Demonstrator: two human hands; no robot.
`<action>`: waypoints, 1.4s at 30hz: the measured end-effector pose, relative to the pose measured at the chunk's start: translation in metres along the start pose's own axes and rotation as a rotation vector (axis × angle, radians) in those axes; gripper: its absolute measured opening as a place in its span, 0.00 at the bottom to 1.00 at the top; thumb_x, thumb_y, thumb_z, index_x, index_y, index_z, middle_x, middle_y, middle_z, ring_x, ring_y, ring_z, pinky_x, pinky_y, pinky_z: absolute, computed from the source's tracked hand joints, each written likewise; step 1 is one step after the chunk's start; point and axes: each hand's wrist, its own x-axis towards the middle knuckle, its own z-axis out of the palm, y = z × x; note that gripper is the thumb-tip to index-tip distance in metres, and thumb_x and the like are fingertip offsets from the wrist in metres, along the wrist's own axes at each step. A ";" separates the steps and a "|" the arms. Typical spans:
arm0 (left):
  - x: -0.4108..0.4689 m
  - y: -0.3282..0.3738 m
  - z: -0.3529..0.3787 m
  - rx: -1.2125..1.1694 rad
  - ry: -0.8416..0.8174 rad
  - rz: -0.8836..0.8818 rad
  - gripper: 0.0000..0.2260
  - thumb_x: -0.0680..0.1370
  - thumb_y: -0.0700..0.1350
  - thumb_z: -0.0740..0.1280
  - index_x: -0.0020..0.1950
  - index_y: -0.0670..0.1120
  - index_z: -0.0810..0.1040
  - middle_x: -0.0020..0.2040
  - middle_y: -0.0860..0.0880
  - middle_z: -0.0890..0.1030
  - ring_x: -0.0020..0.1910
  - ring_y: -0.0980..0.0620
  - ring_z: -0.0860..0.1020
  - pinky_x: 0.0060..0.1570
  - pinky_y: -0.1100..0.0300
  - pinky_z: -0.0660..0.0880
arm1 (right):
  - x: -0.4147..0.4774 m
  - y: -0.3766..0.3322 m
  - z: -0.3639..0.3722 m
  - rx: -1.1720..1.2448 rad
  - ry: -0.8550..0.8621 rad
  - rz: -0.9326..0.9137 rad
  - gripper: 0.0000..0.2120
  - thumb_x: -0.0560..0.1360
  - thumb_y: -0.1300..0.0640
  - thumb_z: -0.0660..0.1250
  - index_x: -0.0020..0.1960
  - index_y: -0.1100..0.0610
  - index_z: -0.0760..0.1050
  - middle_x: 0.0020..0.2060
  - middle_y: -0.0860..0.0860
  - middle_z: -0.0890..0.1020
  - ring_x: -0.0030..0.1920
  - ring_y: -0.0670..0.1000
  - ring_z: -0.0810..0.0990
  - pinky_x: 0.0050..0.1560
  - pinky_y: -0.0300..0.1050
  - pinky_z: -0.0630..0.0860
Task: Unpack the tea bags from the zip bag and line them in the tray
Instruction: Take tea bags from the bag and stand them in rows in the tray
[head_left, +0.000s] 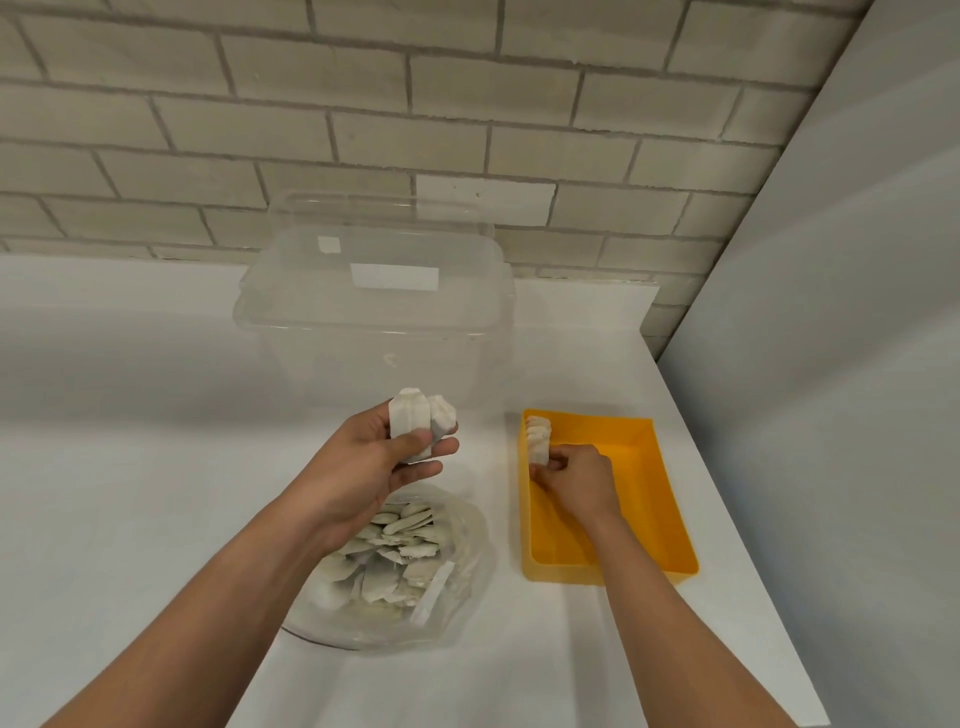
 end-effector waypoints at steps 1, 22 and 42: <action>0.000 0.000 0.000 -0.024 -0.005 0.001 0.11 0.84 0.34 0.63 0.62 0.41 0.81 0.58 0.44 0.87 0.59 0.49 0.85 0.52 0.60 0.83 | 0.000 0.000 0.000 0.005 -0.002 0.007 0.07 0.73 0.49 0.76 0.48 0.50 0.87 0.42 0.48 0.88 0.45 0.51 0.84 0.41 0.42 0.69; -0.005 -0.004 0.019 -0.030 -0.021 0.127 0.11 0.82 0.34 0.68 0.62 0.43 0.82 0.59 0.43 0.85 0.58 0.46 0.86 0.56 0.61 0.82 | -0.081 -0.124 -0.057 0.499 -0.010 -0.374 0.05 0.78 0.56 0.73 0.53 0.52 0.86 0.44 0.44 0.87 0.43 0.42 0.83 0.46 0.37 0.77; -0.009 -0.006 0.020 -0.081 -0.023 0.068 0.13 0.82 0.29 0.64 0.63 0.40 0.79 0.63 0.38 0.81 0.57 0.44 0.86 0.58 0.58 0.82 | -0.037 -0.025 -0.056 0.259 0.180 -0.082 0.06 0.79 0.53 0.70 0.44 0.50 0.83 0.36 0.45 0.85 0.40 0.47 0.82 0.44 0.48 0.77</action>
